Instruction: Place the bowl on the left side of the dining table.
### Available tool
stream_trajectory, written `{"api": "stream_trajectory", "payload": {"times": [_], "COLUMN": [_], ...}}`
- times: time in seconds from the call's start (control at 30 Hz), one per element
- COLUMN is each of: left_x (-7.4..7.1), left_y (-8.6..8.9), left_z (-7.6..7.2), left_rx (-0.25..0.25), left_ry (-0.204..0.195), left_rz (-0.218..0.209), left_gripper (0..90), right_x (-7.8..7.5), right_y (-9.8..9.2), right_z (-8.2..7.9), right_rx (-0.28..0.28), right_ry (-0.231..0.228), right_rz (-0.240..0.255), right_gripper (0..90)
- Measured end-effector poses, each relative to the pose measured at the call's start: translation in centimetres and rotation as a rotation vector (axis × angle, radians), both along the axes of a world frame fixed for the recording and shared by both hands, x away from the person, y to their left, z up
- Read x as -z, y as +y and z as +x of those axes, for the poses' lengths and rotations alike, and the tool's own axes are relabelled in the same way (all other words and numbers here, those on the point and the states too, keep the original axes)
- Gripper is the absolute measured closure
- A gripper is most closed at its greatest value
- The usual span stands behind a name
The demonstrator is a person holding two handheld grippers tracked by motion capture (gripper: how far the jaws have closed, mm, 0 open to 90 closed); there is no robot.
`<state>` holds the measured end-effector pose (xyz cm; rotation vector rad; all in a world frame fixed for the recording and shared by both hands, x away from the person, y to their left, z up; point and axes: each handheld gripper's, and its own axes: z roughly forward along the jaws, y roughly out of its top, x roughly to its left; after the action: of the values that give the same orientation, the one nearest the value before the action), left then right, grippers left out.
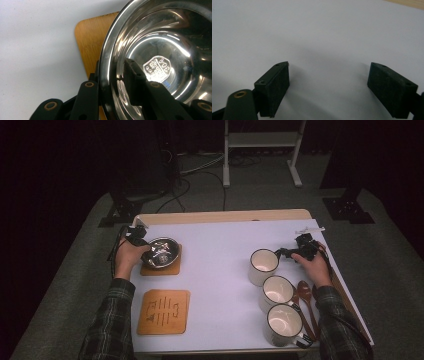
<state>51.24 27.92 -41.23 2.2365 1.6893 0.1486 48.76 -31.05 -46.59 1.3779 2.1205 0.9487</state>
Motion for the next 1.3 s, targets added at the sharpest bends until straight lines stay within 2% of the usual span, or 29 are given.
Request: {"api": "stream_trajectory", "payload": {"times": [0.27, 0.43, 0.7, 0.8, 0.83, 0.93, 1.07, 1.23, 1.3], "left_x": [0.0, 0.0, -0.6, -0.8, -0.9, -1.1, -1.6, -2.8, -3.1], "left_y": [0.0, 0.1, 0.2, 0.4, 0.4, 0.4, 0.3, -0.1, -0.2], "left_z": [0.0, 0.0, 0.0, 0.1, 0.1, 0.2, 0.1, -0.2, -0.3], "left_rx": [-0.008, -0.014, -0.012, -0.012, -0.020, -0.010, 0.008, 0.047, 0.048], "left_ry": [0.007, 0.004, -0.038, -0.057, -0.065, -0.074, -0.107, -0.151, -0.163], "left_rz": [0.019, -0.011, 0.000, 0.006, 0.000, 0.002, -0.013, -0.033, -0.038], "left_gripper": [68.9, 61.2, 46.7, 37.9, 36.1, 28.4, 17.9, 14.3, 11.8], "right_x": [0.0, 0.0, 0.0, 0.0, 0.0, 0.0, 0.0, 0.0, 0.0], "right_y": [0.0, 0.0, 0.0, 0.0, 0.0, 0.0, 0.0, 0.0, 0.0], "right_z": [0.0, 0.0, 0.0, 0.0, 0.0, 0.0, 0.0, 0.0, 0.0], "right_rx": [0.000, 0.000, 0.000, 0.000, 0.000, 0.000, 0.000, 0.000, 0.000], "right_ry": [0.000, 0.001, 0.000, 0.000, 0.000, 0.001, 0.001, 0.001, 0.001], "right_rz": [0.000, 0.001, 0.000, 0.001, 0.000, 0.001, 0.001, 0.002, 0.002], "right_gripper": [16.2, 16.1, 16.2, 16.2, 16.2, 16.1, 16.2, 16.2, 16.2]}}
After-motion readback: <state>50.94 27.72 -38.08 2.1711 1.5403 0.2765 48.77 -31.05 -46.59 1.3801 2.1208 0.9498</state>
